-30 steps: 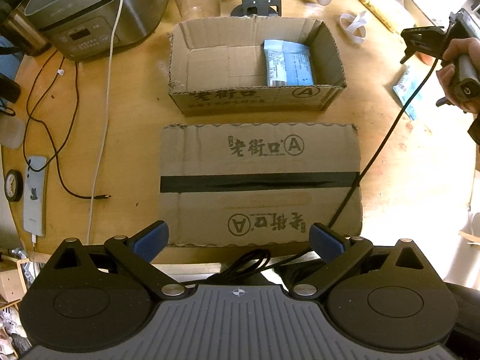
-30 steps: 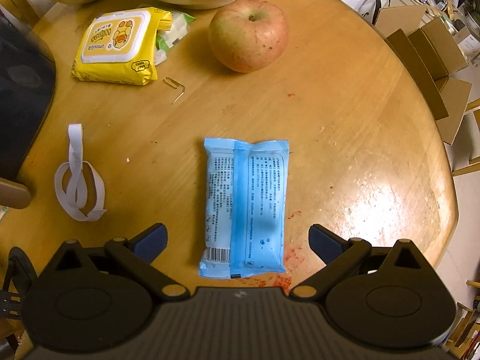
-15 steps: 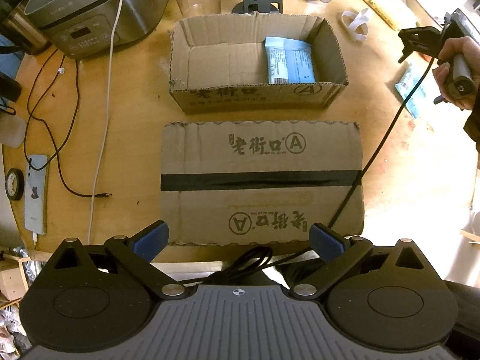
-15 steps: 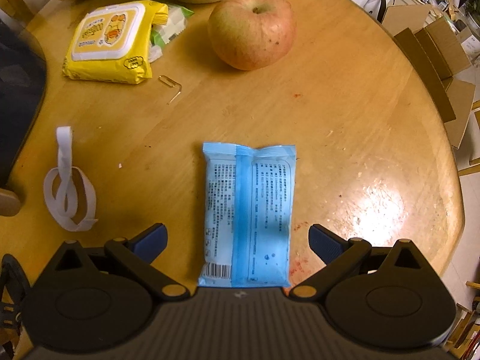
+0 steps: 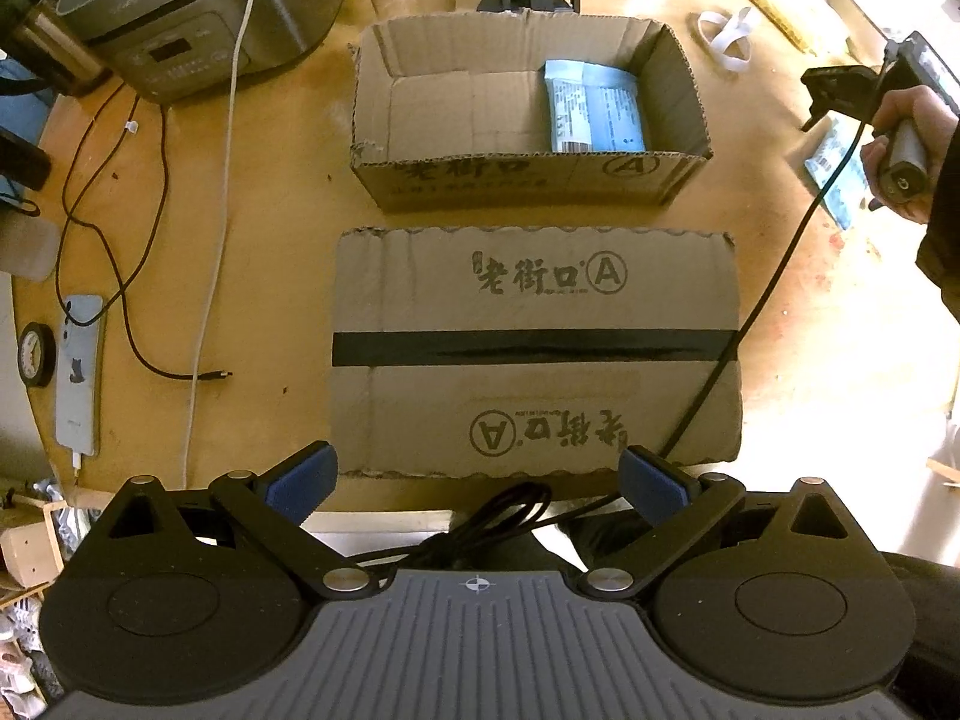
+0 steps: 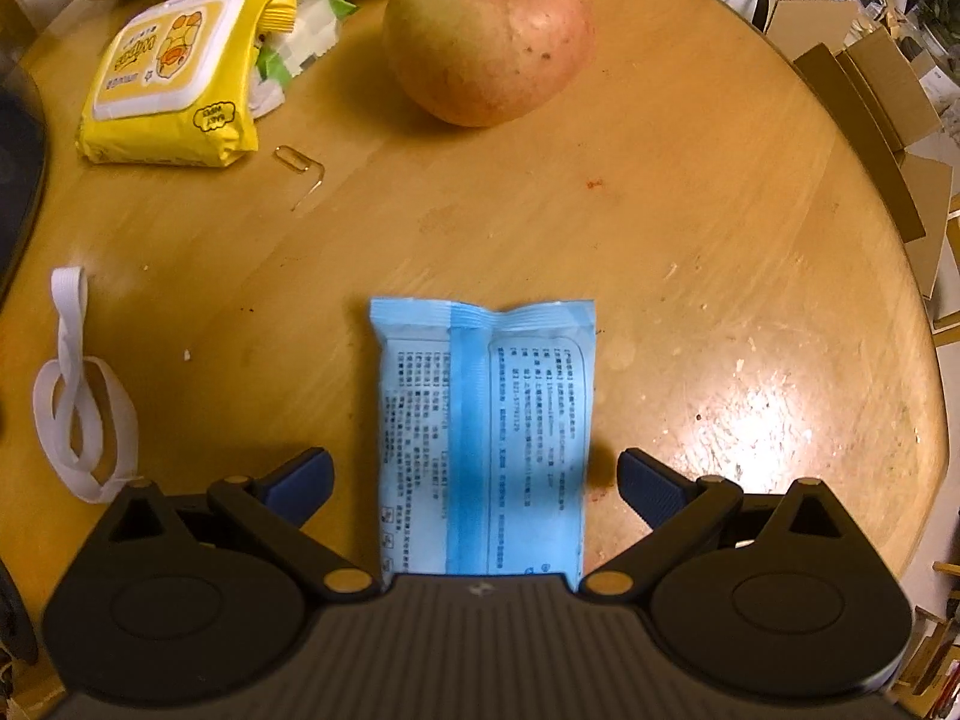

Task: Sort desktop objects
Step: 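Close the right gripper on the second blue wipe pack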

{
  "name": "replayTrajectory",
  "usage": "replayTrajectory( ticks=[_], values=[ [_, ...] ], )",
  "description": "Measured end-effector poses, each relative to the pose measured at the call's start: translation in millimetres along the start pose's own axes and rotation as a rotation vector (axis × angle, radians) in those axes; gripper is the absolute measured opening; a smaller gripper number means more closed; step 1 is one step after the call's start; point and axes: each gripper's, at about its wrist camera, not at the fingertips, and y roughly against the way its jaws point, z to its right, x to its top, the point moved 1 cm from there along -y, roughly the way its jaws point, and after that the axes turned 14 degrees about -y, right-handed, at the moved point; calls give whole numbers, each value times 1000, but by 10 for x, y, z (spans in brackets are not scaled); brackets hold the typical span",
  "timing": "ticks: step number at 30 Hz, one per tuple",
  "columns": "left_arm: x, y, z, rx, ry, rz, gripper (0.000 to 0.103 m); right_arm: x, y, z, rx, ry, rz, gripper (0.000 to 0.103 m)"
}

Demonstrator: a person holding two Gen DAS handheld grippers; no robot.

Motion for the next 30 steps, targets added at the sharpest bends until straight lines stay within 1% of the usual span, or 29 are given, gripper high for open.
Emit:
replayTrajectory(
  ticks=[9,10,12,13,15,18,24,26,28,30],
  values=[
    [10,-7,35,-7,-17,0,103,13,-18,56,31,-20,-17,102],
    [10,-7,37,-7,-19,1,103,15,-11,56,37,-19,-21,99],
    [8,-5,36,-8,-19,2,103,22,26,64,45,-26,-24,84],
    [7,-4,35,-8,-18,3,103,24,51,66,47,-28,-18,79],
    [2,-3,33,-9,-17,5,103,22,90,61,53,-20,-12,62],
    [-4,-1,34,-12,-16,7,103,23,98,49,54,-6,-12,59],
    [-20,21,31,-16,-16,15,103,28,86,66,51,9,-9,56],
    [-28,29,23,-16,-12,17,103,36,90,58,53,16,-10,55],
    [-33,32,17,-16,-9,19,103,-1,150,-45,53,19,-12,55],
    [-39,35,14,-17,-7,19,103,-10,160,-31,54,22,-14,55]
  ],
)
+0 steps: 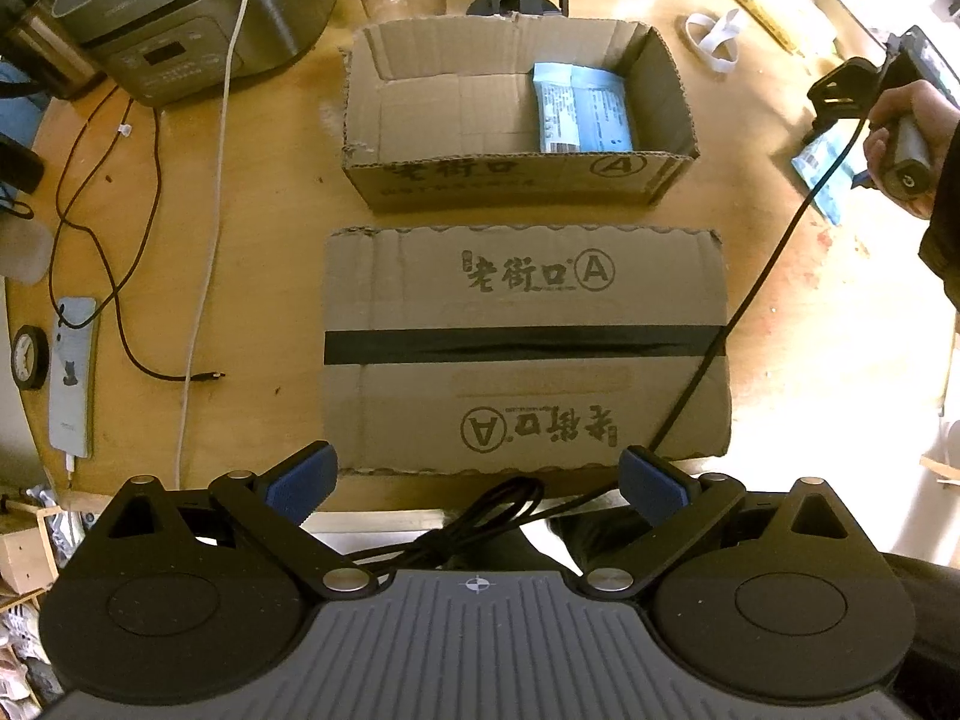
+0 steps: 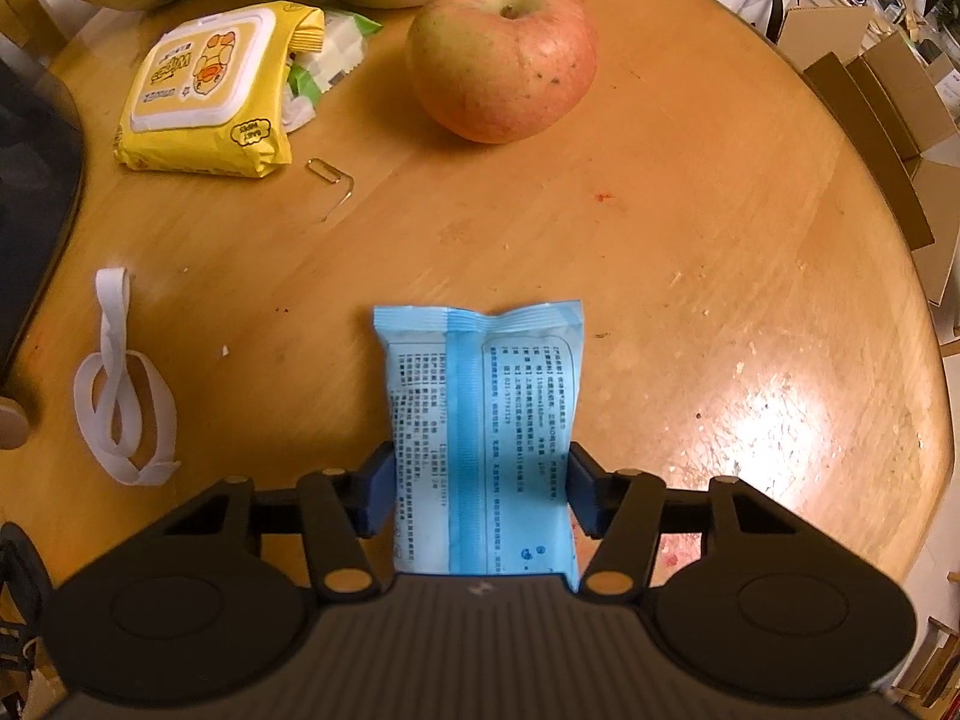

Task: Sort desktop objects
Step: 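Close the right gripper on the second blue wipe pack, then lift the blue wipe pack with the right gripper toward the cardboard box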

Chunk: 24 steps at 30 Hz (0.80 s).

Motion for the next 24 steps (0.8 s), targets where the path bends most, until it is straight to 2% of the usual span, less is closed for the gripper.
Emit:
replayTrajectory(
  ticks=[10,24],
  values=[
    [-5,6,-9,-8,1,9,103,-71,198,11,36,28,-15,55],
    [-25,7,-46,-20,13,23,103,-74,412,28,31,110,-5,55]
  ],
)
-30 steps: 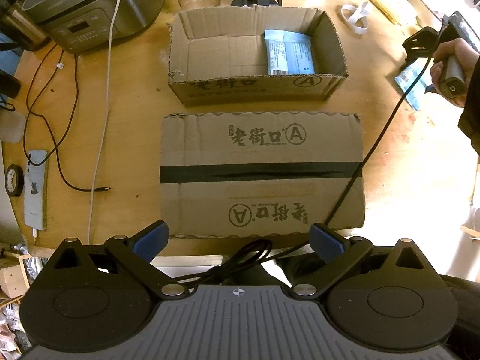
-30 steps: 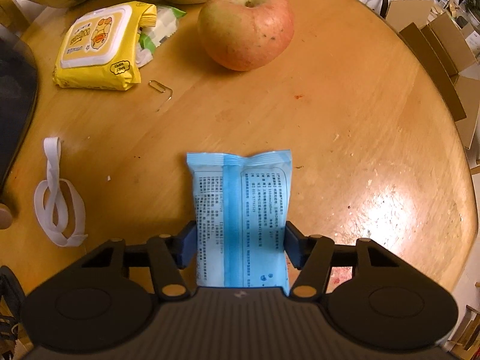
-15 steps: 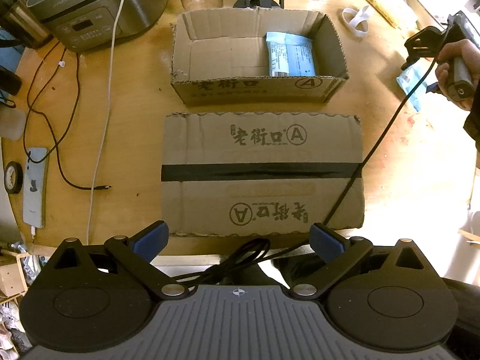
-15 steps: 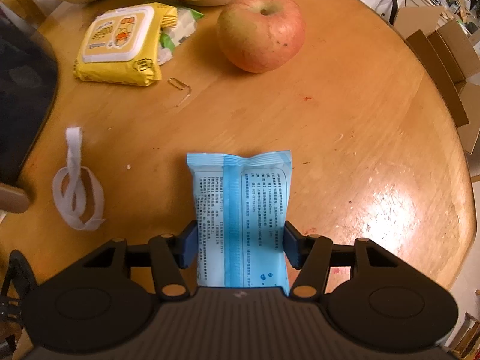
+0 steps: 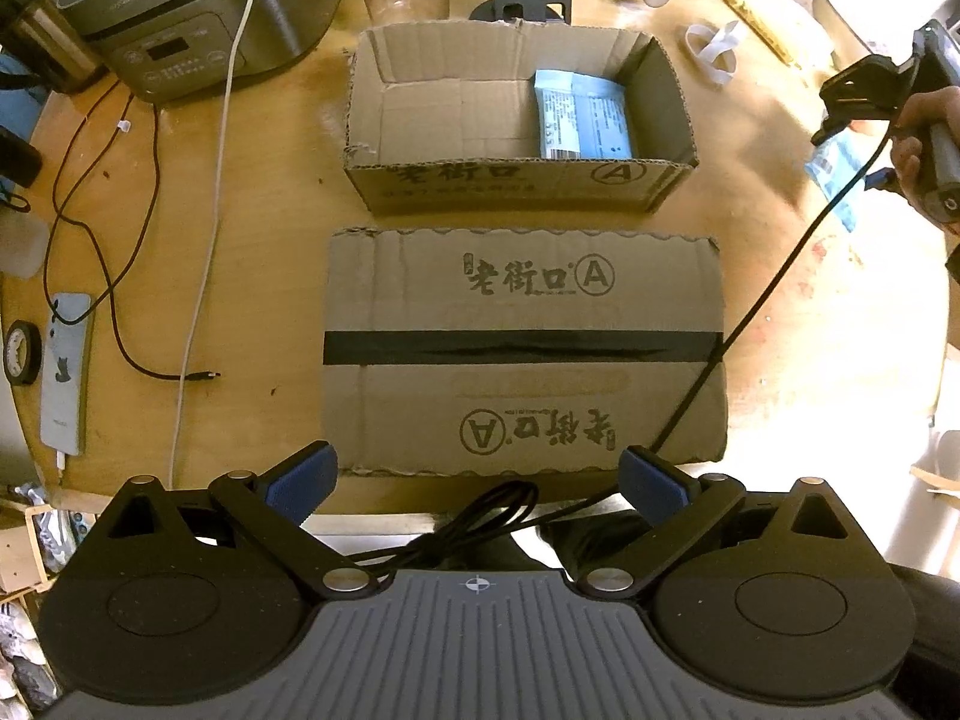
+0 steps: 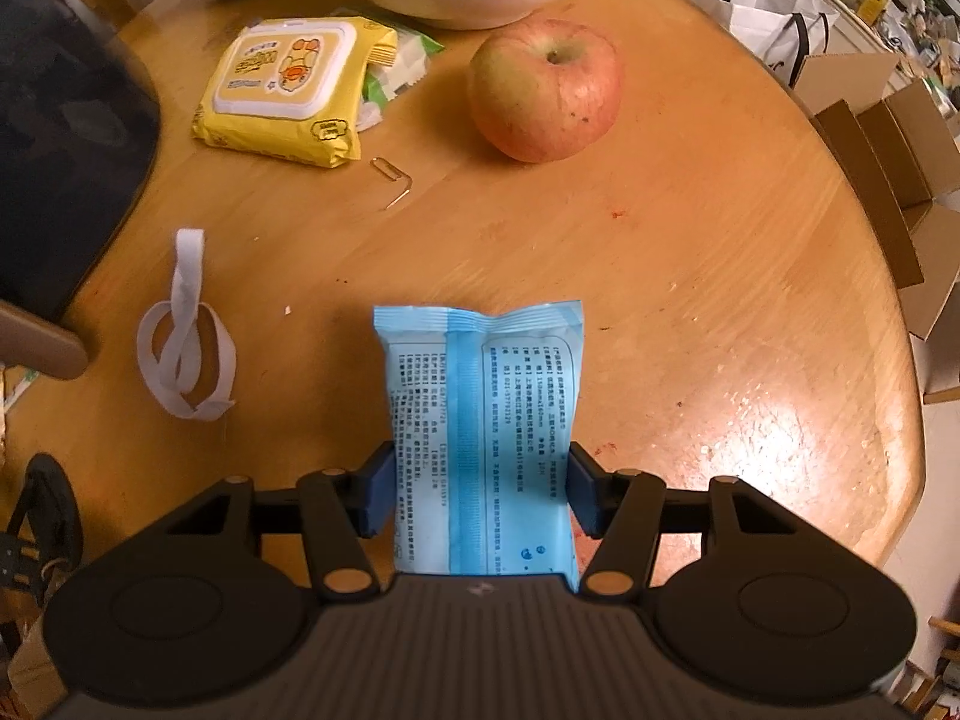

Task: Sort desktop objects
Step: 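Lift the blue wipe pack with the right gripper toward the cardboard box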

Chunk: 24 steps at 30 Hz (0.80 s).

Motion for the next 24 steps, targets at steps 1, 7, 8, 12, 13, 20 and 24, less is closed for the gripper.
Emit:
replayTrajectory(
  ticks=[1,7,8,12,13,20,24],
  values=[
    [0,-1,-2,-1,0,1,103,2,13,-1,1,6,0,55],
    [0,1,-17,-5,-1,8,103,-28,145,-22,13,50,-3,55],
    [0,1,-20,-5,0,9,103,-32,163,-28,16,58,-3,55],
    [2,1,-27,-7,2,13,103,-60,264,-49,28,96,-6,55],
    [3,2,-30,-8,3,14,103,-69,289,-55,30,105,-5,55],
    [-2,5,-44,-12,3,20,103,-127,462,-104,48,181,-8,55],
    [-10,9,-53,-14,3,24,103,-156,547,-135,55,227,-9,55]
  ],
)
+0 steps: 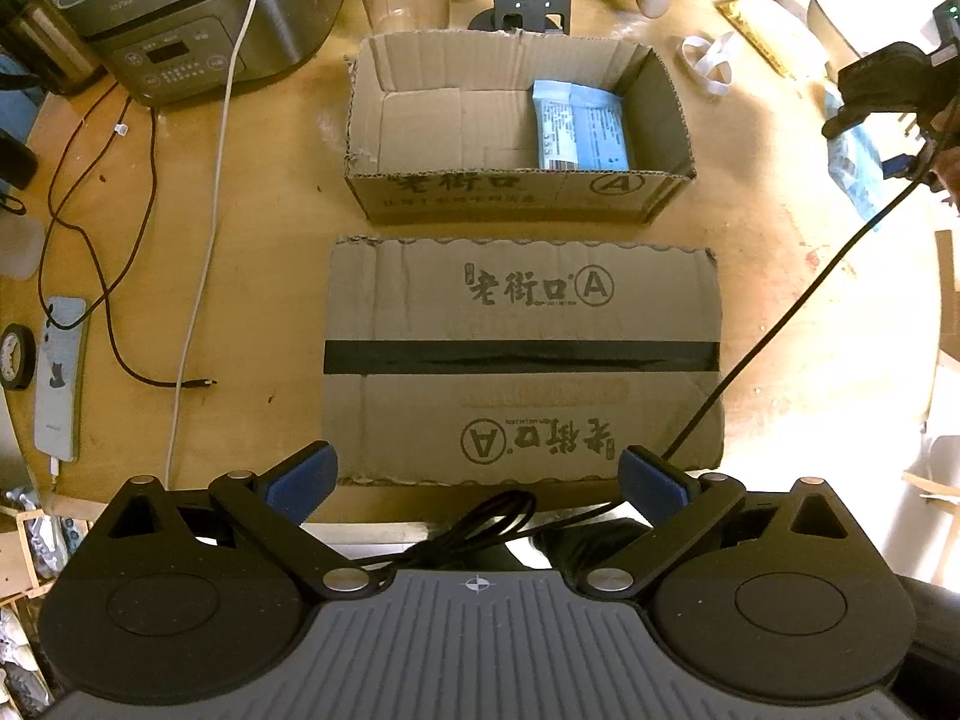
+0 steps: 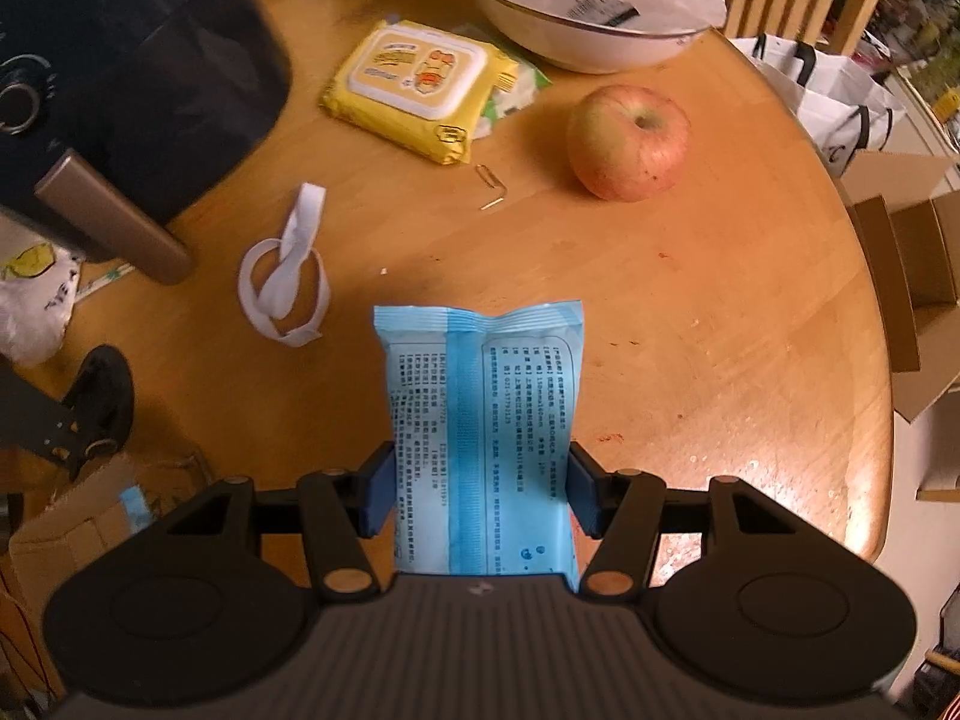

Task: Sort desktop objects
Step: 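Lift the blue wipe pack with the right gripper toward the cardboard box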

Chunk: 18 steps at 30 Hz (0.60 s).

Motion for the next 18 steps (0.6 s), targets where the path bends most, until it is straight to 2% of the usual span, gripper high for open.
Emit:
replayTrajectory(
  ticks=[18],
  values=[
    [-41,30,-78,-2,10,15,103,-88,130,-172,40,149,-46,55]
  ],
)
